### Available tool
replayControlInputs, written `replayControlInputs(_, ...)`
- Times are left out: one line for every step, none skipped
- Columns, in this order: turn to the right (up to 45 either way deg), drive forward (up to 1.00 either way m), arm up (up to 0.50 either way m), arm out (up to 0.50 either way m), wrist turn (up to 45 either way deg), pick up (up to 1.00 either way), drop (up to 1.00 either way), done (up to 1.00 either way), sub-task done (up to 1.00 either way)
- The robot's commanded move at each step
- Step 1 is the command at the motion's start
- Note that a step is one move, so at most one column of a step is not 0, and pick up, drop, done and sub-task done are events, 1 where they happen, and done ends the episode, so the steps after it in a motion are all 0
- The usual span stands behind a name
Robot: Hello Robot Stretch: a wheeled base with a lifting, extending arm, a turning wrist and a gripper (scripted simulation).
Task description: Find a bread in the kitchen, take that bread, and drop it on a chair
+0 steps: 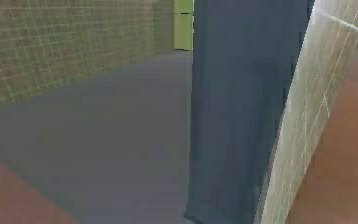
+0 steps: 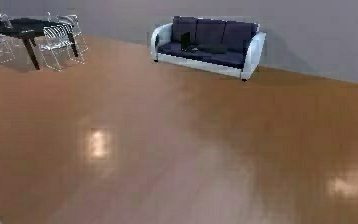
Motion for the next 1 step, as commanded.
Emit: replayControlInputs(-45.0,0.0,0.0,0.0,0.0,0.0,0.0,0.0,0.0)
